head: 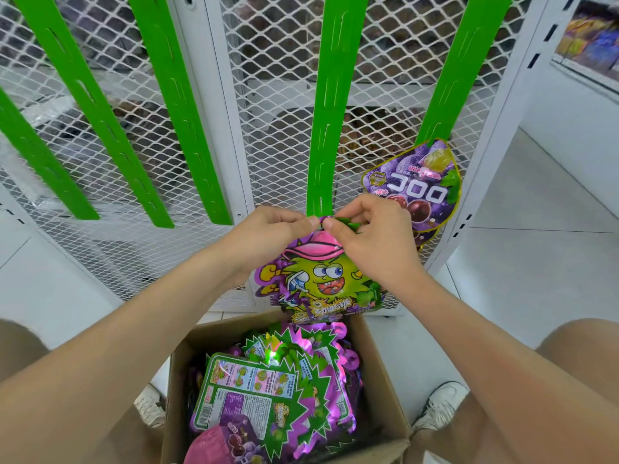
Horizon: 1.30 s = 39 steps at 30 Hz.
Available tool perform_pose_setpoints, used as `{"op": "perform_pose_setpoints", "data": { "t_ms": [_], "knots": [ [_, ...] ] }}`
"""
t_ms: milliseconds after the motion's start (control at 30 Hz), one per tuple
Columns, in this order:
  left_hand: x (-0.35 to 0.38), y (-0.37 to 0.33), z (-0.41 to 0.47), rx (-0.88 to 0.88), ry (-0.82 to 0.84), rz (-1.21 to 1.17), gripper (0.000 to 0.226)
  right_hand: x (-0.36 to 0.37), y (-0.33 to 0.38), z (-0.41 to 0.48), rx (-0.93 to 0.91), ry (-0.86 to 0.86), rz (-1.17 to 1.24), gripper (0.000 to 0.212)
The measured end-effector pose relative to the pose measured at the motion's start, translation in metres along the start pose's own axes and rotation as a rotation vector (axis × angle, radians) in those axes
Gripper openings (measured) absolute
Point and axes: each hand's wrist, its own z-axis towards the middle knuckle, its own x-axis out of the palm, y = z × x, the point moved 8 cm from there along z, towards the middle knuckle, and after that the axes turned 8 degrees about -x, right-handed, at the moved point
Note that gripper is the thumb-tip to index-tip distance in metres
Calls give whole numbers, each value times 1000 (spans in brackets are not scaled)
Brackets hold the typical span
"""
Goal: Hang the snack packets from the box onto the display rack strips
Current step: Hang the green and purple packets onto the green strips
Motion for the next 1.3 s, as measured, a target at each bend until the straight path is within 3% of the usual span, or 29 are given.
{"op": "perform_pose_setpoints", "data": {
  "t_ms": [267, 600, 933, 1067, 1300],
  "knots": [
    [-11, 0, 1, -33, -97, 2, 24, 7, -4, -10, 41, 77, 0, 20],
    [-7, -4, -1, -90, -85, -67, 17, -7, 14, -12, -39, -66, 114, 11],
    [-1, 2, -1, -92, -19, -134, 44, -2, 17, -10, -74, -91, 3, 15],
    [-1, -3, -4, -18, -46, -34, 24, 1, 11, -12, -38, -112, 1, 18],
    [3, -5, -8, -24, -17, -39, 21, 3, 7, -16, -2, -125, 22, 16]
  ]
}}
